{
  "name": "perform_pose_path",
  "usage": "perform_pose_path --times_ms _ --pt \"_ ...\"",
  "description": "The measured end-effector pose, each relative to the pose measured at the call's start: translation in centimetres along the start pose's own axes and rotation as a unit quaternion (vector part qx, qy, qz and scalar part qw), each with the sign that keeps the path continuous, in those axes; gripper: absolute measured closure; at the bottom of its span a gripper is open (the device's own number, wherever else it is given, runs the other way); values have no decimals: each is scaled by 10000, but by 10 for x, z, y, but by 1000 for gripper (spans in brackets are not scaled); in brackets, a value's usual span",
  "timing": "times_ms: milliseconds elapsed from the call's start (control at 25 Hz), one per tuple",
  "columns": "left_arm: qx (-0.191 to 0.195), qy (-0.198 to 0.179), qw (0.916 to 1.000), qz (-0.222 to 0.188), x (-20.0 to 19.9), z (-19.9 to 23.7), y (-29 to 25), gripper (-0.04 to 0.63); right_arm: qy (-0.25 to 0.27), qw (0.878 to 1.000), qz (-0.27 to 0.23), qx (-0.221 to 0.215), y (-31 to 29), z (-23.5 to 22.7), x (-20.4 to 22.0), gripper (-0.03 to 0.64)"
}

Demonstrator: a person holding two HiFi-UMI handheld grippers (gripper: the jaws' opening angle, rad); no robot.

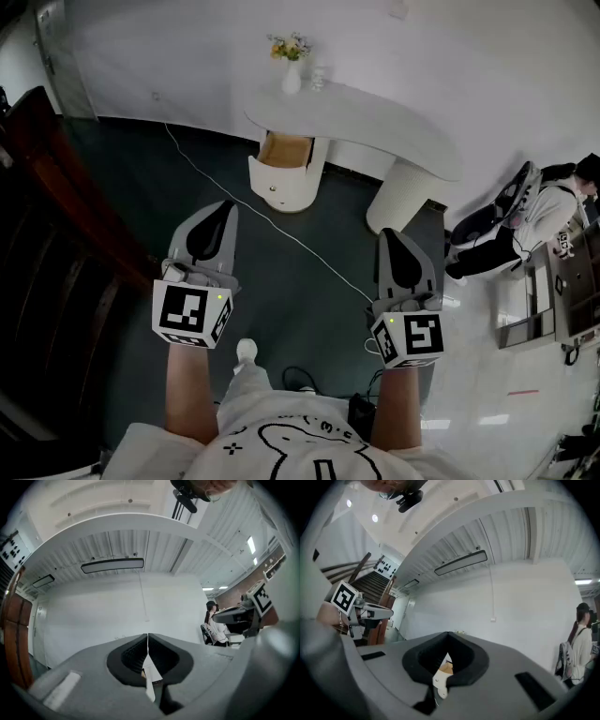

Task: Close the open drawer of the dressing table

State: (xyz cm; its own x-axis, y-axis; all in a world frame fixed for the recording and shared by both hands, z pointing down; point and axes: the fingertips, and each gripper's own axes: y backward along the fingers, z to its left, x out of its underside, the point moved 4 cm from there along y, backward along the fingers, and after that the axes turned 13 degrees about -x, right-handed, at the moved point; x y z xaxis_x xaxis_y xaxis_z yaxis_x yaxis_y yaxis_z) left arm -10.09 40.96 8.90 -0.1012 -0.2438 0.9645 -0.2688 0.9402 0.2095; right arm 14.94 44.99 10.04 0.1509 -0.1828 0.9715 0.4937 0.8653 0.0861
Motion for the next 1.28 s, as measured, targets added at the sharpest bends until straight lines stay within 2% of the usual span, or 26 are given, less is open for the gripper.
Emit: perform_pose_path --times_ms 440,800,1000,1280 --pt "125 209 9997 63 30 52 -49 577 131 9997 193 90 -70 9 8 621" --pt "130 275 9994 142 61 116 -98 577 219 9987 449 110 -157 22 22 621" --pt "256 305 9991 156 72 153 -129 577 257 9980 551 170 -209 33 24 621" --pt "298 376 9984 286 91 181 -152 577 337 9964 764 143 -254 40 29 621"
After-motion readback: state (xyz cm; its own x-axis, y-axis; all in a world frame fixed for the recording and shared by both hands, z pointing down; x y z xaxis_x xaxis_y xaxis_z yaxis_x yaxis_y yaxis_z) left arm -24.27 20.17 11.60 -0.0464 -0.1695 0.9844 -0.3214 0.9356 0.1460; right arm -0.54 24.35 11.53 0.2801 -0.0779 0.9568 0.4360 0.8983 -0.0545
